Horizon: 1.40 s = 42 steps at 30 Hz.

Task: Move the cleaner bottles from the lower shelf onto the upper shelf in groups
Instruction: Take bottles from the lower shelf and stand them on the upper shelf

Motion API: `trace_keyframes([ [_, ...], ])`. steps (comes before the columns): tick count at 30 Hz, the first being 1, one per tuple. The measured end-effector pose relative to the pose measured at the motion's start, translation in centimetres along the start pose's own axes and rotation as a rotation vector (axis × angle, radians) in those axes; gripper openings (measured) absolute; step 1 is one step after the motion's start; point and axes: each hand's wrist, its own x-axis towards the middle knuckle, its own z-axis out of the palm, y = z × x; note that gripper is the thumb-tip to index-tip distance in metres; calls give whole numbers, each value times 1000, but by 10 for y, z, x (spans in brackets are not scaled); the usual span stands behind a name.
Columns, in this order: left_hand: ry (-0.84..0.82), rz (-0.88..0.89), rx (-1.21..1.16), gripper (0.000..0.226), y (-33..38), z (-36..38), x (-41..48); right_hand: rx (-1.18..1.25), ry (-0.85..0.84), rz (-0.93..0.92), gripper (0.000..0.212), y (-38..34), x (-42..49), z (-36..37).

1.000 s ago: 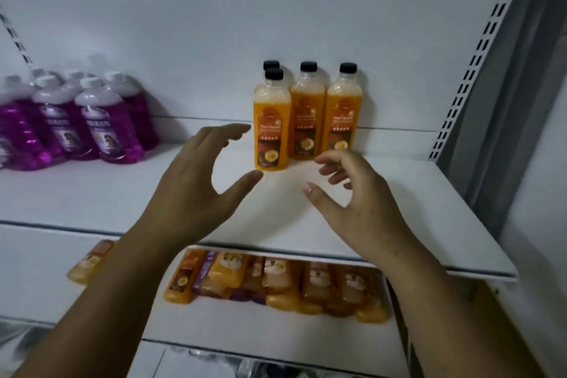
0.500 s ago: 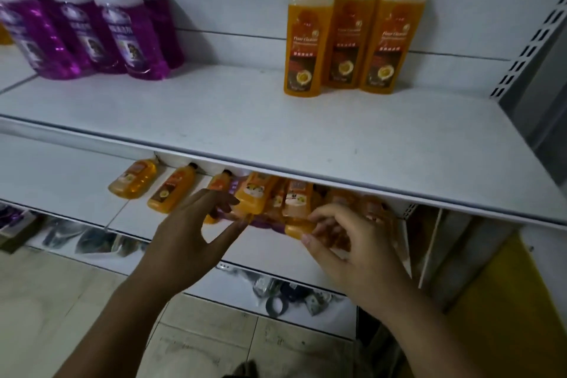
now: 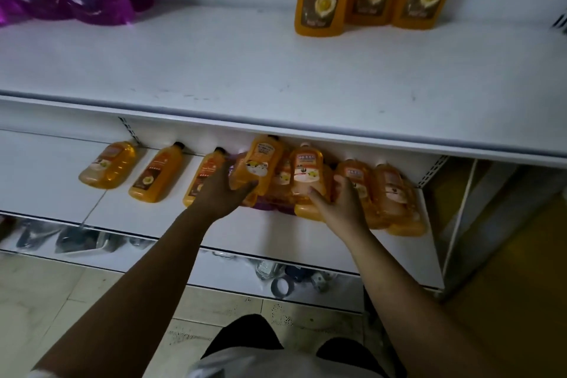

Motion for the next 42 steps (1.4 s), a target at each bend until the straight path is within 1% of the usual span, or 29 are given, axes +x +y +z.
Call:
trace_keyframes([
  [2, 10, -5, -22, 84, 8, 12, 8, -18, 17, 22, 93, 2, 9, 15],
  [4, 76, -11, -20, 82, 12, 24, 13, -51, 51, 29, 87, 2, 12, 29],
  [6, 113, -56, -54, 76, 13, 32, 16, -50, 86, 36, 74, 3, 12, 40],
  [7, 101, -88, -85, 75, 16, 33, 16, -11, 86, 48, 66, 2, 12, 43],
  [10, 54, -106, -166, 70, 23, 32, 21, 202, 48, 101, 31, -7, 9, 44],
  [11, 43, -105, -191, 65, 25, 30, 21, 264, 25, 116, 28, -8, 8, 43],
  [13, -10, -129, -319, 59, 27, 25, 19, 367, -33, 200, 32, -9, 3, 38],
  [14, -63, -157, -423, 60, 26, 21, 15, 448, -70, 264, 37, -9, -1, 34],
  [16, -195, -231, -678, 68, 23, 14, 3, 684, -132, 406, 49, -9, -8, 26],
  [17, -242, -273, -818, 70, 20, 10, -4, 785, -141, 457, 51, -9, -13, 20],
  [18, -267, -313, -932, 68, 18, 7, -11, 850, -145, 489, 51, -10, -18, 15],
  [20, -294, -383, -1080, 56, 15, -2, -33, 898, -195, 508, 50, -14, -34, 6],
  [22, -303, -444, -1177, 49, 8, -11, -56, 903, -309, 488, 54, -19, -50, -3],
  [23, -304, -468, -1224, 53, 3, -16, -67, 899, -373, 476, 55, -23, -58, -7],
  [24, -295, -486, -1261, 67, -3, -21, -79, 898, -434, 457, 57, -27, -66, -11],
  [25, -290, -494, -1277, 86, -8, -27, -91, 893, -491, 434, 62, -30, -73, -13],
  [26, -288, -480, -1270, 101, -13, -32, -102, 881, -558, 401, 73, -33, -79, -14],
  [27, -282, -451, -1253, 107, -16, -38, -115, 864, -627, 368, 87, -36, -86, -15],
  [28, -271, -409, -1234, 105, -20, -43, -127, 851, -692, 336, 100, -38, -91, -13],
  [29, -245, -380, -1221, 100, -21, -48, -140, 835, -746, 304, 107, -40, -97, -12],
  [30, -201, -363, -1204, 93, -20, -53, -153, 812, -783, 266, 108, -43, -101, -11],
  [31, -142, -349, -1181, 87, -15, -59, -167, 778, -805, 232, 104, -46, -105, -10],
  [32, -76, -330, -1149, 82, -11, -64, -181, 740, -823, 187, 97, -50, -108, -9],
  [33, 1, -321, -1121, 81, -5, -68, -195, 711, -831, 145, 88, -54, -111, -7],
  [35, 180, -325, -1099, 83, 5, -77, -225, 671, -859, 62, 80, -67, -121, -2],
  [36, 271, -324, -1087, 79, 9, -82, -240, 662, -851, 36, 75, -74, -127, 1],
  [38, 441, -311, -1052, 64, 18, -92, -271, 643, -815, -28, 61, -95, -142, 8],
  [40, 584, -283, -1004, 54, 22, -105, -299, 597, -824, -136, 56, -116, -155, 15],
  [42, 690, -249, -949, 52, 27, -121, -323, 539, -859, -257, 58, -138, -166, 23],
])
